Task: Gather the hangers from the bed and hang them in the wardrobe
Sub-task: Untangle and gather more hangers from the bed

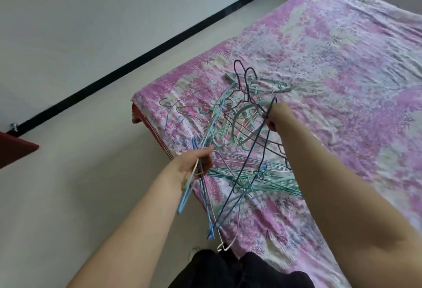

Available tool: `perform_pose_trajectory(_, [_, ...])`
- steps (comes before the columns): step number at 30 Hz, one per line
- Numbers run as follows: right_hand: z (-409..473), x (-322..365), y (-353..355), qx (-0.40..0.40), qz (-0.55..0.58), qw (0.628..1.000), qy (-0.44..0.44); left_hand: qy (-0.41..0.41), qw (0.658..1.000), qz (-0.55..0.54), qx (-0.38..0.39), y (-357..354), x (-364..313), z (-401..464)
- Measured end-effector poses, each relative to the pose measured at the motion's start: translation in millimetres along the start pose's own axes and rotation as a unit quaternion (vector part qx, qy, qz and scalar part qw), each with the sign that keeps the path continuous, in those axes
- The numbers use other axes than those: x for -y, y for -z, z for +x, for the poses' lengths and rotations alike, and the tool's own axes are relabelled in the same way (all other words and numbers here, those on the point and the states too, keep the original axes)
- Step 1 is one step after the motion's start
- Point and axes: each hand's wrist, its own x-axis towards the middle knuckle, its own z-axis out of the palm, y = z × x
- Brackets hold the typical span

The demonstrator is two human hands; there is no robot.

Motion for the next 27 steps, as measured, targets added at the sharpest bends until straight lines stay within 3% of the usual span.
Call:
perform_pose_trajectory(3, [11, 5, 11, -0.001, 0.048, 0.998, -0.041, -0.006, 0.999, -0.05, 0.021, 8, 2, -4])
perform_pose_trajectory(9, [13, 12, 55, 0.123, -0.057, 0.989, 0.05, -0.003, 0.996, -0.082, -0.014, 46, 2, -11])
perform_pose_trajectory(13, [3, 12, 34, 0.186, -0.112, 0.975, 0.052, 0.006, 0.995, -0.092, 0.024, 25, -2, -13])
perform_pose_trajectory(16, [7, 6, -10, 0.13, -0.121, 0.984, -0.03, -0.013, 0.999, -0.034, 0.039, -7, -11, -11])
perform_pose_trajectory(19, [12, 5, -20, 0.089, -0.101, 0.988, -0.072, -0.022, 0.997, -0.055, 0.055, -16, -16, -13])
perform_pose_trajectory(23, [19, -2, -10, 0.069, -0.068, 0.995, -0.023, -0.038, 0.997, -0.039, 0.06, -25, -14, -16])
perform_pose_trajectory(27, [12, -15, -31, 0.064, -0.141, 0.984, 0.091, -0.034, 0.998, 0.002, 0.06, -39, -13, -13])
